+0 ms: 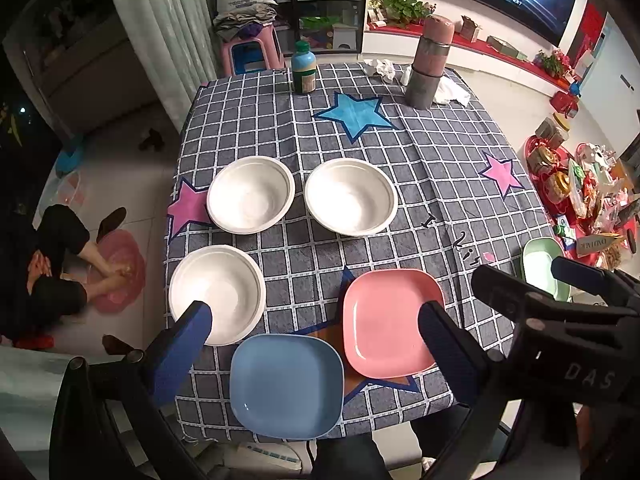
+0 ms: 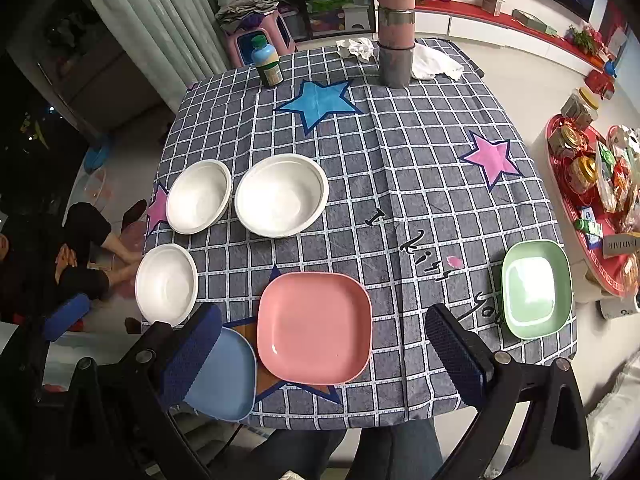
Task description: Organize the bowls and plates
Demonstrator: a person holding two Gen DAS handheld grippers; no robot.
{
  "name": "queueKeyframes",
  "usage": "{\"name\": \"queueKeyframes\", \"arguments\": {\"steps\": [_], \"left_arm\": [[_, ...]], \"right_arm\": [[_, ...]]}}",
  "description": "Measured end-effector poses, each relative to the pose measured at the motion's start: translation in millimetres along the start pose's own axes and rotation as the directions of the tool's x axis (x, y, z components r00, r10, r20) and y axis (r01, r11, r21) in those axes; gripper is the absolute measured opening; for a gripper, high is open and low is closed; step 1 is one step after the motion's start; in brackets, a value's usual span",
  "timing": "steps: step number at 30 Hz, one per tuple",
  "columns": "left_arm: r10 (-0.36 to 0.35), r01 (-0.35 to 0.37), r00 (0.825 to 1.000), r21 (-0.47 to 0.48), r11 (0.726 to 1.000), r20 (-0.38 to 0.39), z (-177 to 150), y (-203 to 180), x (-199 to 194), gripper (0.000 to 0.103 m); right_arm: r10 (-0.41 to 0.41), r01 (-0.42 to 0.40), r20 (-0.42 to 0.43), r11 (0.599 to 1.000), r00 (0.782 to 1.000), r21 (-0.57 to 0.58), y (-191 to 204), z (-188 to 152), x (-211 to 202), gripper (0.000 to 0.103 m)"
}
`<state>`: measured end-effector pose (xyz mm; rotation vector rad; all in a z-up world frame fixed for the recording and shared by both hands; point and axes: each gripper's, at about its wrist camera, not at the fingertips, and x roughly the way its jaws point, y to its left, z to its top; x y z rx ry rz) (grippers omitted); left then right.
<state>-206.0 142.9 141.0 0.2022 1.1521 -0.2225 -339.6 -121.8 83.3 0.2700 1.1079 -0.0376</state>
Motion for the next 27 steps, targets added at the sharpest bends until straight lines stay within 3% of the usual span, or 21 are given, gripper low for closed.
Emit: {"name": "queueKeyframes", "arguments": {"steps": [27], "left_arm": [[0.029, -0.030, 0.999, -0.032, 0.999, -0.036, -0.6, 5.5, 12.1, 0.103]], "right_arm": [[0.036, -0.035, -0.062, 0.999, 0.997, 0.005, -2.1, 5.9, 16.3, 0.103]]}}
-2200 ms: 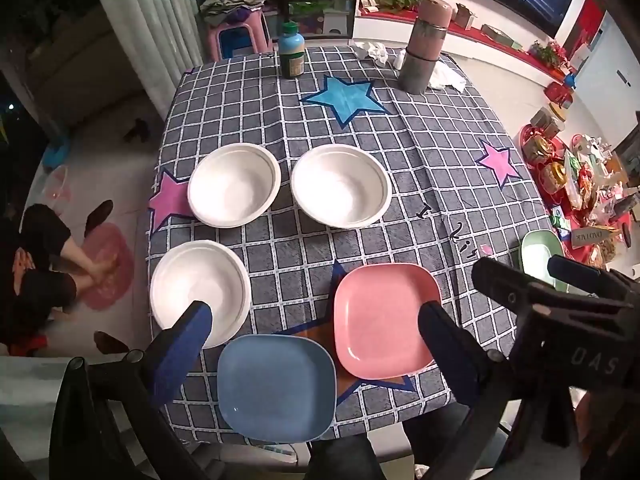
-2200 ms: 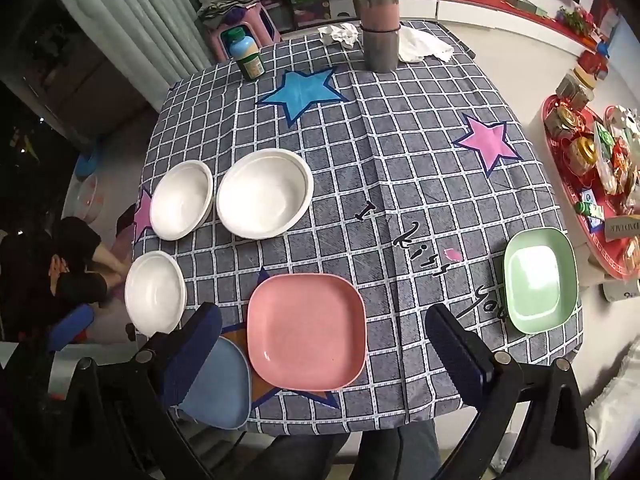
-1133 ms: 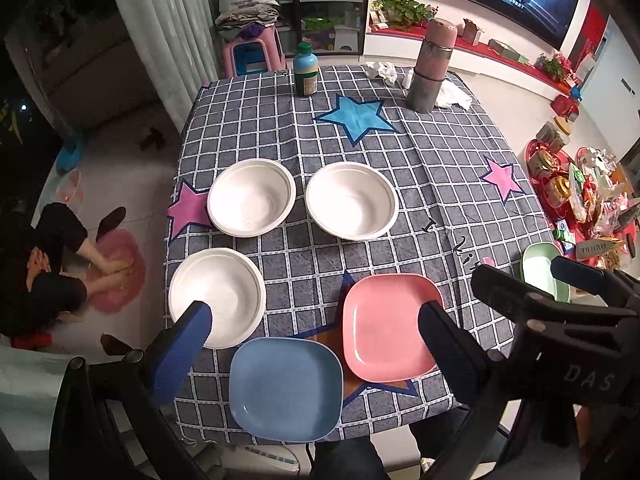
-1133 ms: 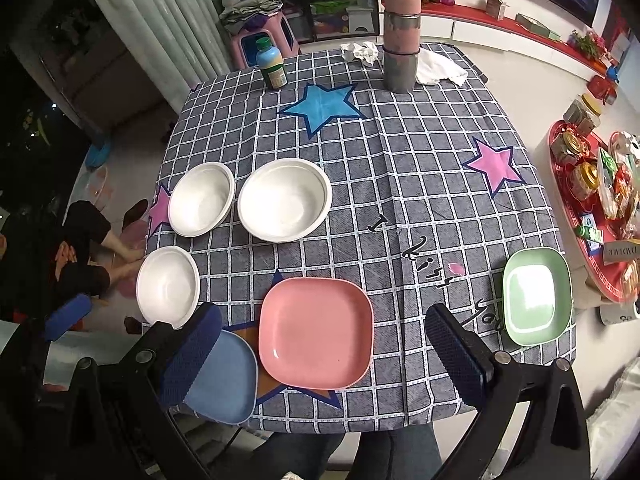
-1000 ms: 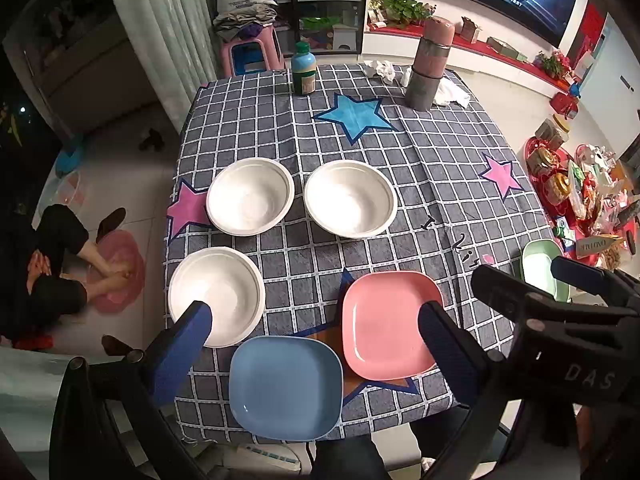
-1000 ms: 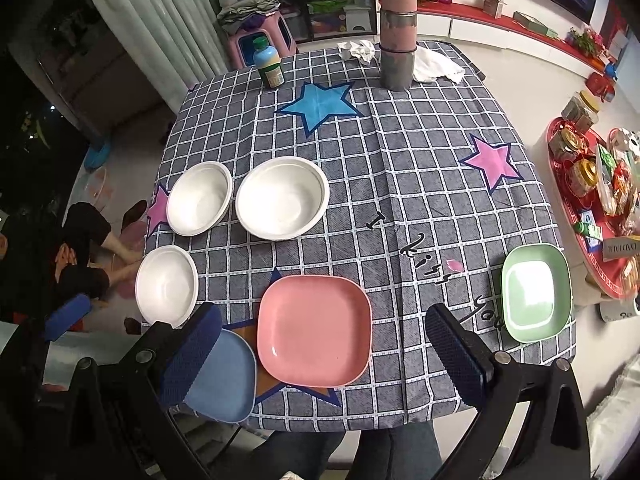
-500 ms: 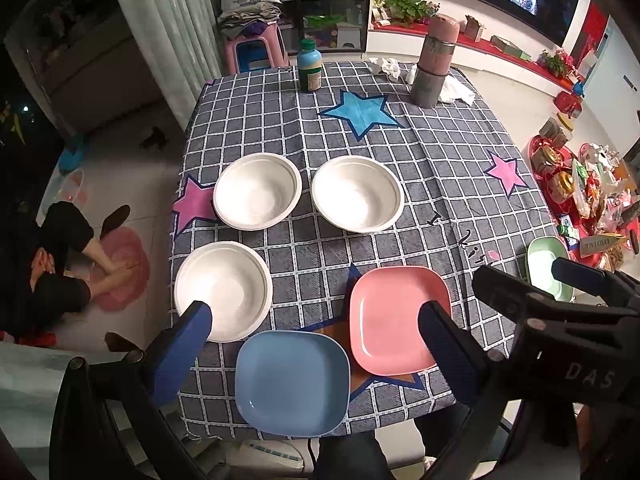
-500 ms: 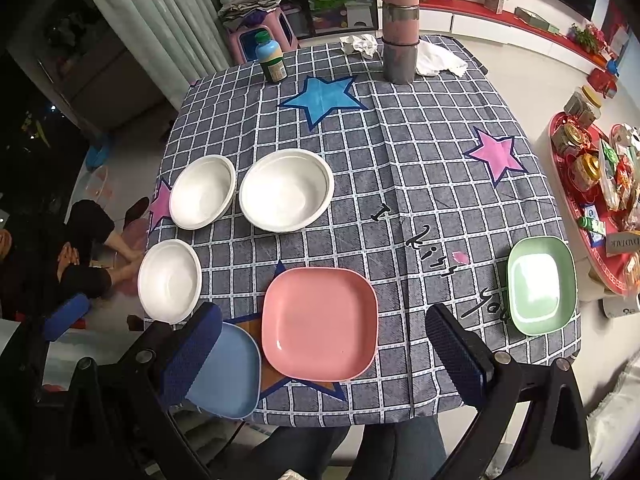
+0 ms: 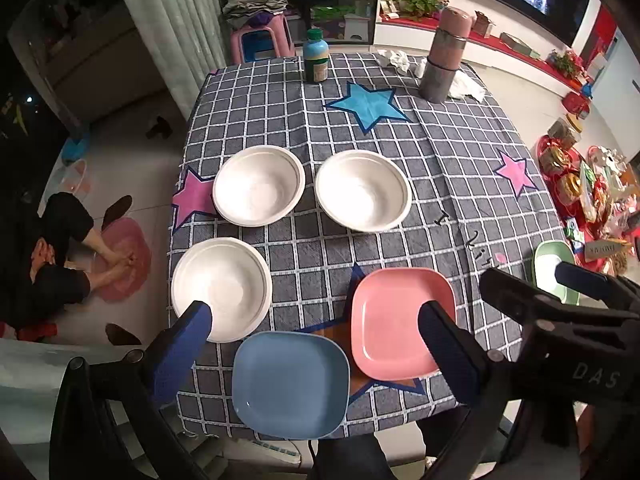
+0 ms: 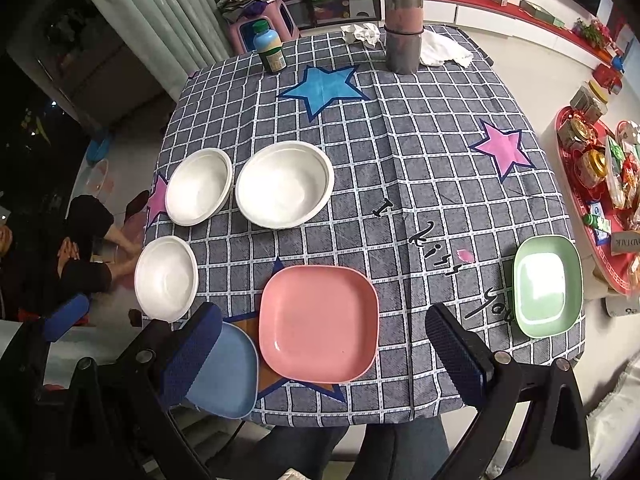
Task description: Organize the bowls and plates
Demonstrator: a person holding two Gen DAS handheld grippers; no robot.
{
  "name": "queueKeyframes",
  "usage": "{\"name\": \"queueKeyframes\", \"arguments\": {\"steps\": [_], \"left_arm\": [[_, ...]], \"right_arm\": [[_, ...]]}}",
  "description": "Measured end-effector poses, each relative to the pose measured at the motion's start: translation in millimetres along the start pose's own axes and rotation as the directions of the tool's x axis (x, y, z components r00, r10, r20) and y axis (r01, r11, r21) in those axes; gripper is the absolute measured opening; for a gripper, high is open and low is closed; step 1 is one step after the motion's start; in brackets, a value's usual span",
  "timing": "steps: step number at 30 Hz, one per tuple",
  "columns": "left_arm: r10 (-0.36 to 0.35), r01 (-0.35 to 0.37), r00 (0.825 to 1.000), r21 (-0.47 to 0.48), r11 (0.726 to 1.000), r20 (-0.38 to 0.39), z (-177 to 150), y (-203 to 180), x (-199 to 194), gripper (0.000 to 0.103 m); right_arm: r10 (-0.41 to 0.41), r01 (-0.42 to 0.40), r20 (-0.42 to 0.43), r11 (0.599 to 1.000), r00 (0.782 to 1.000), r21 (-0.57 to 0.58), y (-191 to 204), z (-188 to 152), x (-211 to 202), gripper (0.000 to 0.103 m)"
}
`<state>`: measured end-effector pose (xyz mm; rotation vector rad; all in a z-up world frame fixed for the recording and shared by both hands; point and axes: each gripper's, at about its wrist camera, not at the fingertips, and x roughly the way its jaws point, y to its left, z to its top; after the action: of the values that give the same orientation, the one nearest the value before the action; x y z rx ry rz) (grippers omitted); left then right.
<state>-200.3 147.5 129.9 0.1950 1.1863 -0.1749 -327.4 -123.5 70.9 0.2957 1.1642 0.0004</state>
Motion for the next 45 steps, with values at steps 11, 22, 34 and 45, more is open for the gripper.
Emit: {"name": "queueKeyframes", "arguments": {"steps": [11, 22, 34, 45], "left_arm": [[-0.002, 0.004, 0.993, 0.022, 1.000, -0.119, -10.9, -12.2, 36.0, 0.103], [0.008, 0.005, 0.979, 0.065, 0.998, -0.203, -26.2, -20.7, 69.2, 0.103], [0.093, -0.109, 0.954, -0.040, 0.993, -0.284, -40.0, 6.4, 98.6, 0.103], [0.097, -0.100, 0.932, 0.011, 0.995, -0.348, -50.5, -18.9, 131.3, 0.103]], "right_arm": [[-0.025, 0.030, -0.091, 0.998, 0.996, 0.054, -26.1, -4.8, 27.7, 0.103], [-0.047, 0.072, -0.199, 0.990, 0.979, 0.121, -46.6, -23.7, 58.7, 0.103], [-0.134, 0.139, -0.353, 0.990, 0.926, -0.012, -56.5, -35.2, 126.8, 0.102], [-0.185, 0.167, -0.404, 0.983, 0.896, -0.080, -61.1, -60.7, 200.4, 0.102]]}}
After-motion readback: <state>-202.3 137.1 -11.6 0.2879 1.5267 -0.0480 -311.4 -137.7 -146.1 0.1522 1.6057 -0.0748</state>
